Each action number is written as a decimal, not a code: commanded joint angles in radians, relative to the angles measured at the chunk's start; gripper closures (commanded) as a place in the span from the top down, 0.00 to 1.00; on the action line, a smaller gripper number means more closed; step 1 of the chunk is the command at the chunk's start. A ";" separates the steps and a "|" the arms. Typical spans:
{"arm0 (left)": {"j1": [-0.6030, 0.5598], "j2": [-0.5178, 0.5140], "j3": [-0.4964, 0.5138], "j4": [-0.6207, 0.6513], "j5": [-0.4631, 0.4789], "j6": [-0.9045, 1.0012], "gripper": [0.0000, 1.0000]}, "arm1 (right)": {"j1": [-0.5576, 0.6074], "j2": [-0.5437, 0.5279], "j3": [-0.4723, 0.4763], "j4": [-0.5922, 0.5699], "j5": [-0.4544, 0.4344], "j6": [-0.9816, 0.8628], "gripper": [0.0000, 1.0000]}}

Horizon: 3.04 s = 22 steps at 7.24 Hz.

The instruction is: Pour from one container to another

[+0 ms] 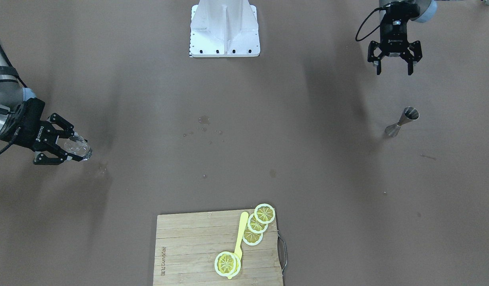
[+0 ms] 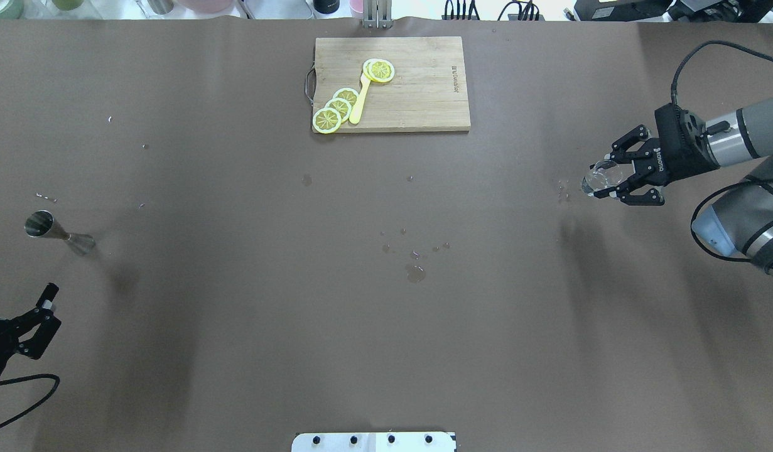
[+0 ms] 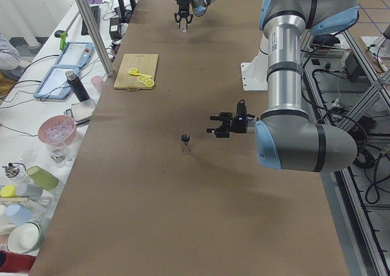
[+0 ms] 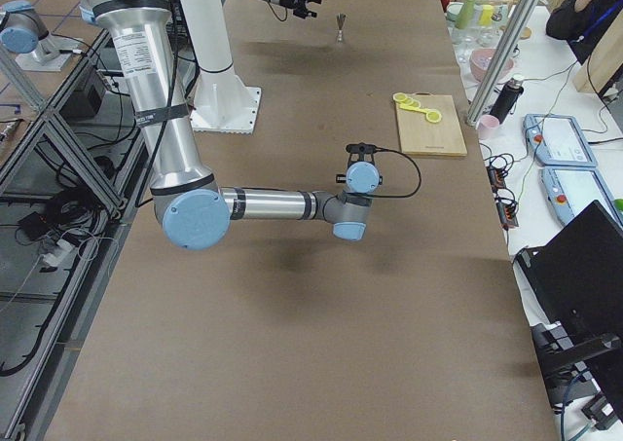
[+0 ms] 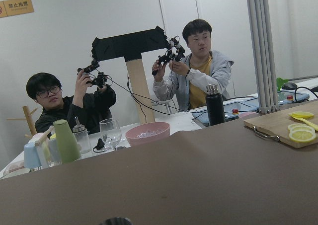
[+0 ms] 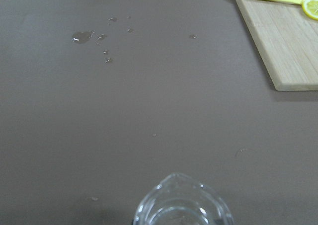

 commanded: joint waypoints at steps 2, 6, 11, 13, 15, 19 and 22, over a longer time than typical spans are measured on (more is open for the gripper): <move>0.030 -0.001 0.123 -0.161 0.010 -0.050 0.91 | 0.042 0.069 0.026 -0.069 0.063 0.049 0.00; 0.004 -0.012 0.177 -0.153 -0.090 -0.089 0.90 | 0.061 0.055 0.076 -0.072 0.058 0.077 0.00; -0.172 -0.134 0.249 -0.108 -0.207 -0.092 0.84 | 0.032 0.055 0.107 -0.119 0.004 0.075 0.00; -0.260 -0.190 0.261 -0.073 -0.284 -0.092 0.81 | 0.030 0.060 0.161 -0.219 0.004 0.060 0.00; -0.289 -0.214 0.275 -0.047 -0.321 -0.092 0.79 | 0.032 0.061 0.167 -0.239 -0.003 0.060 0.00; -0.413 -0.326 0.321 0.058 -0.363 -0.107 0.76 | 0.003 0.061 0.187 -0.251 -0.071 0.060 0.00; -0.417 -0.328 0.324 0.058 -0.363 -0.143 0.60 | -0.027 0.063 0.277 -0.382 -0.112 0.059 0.00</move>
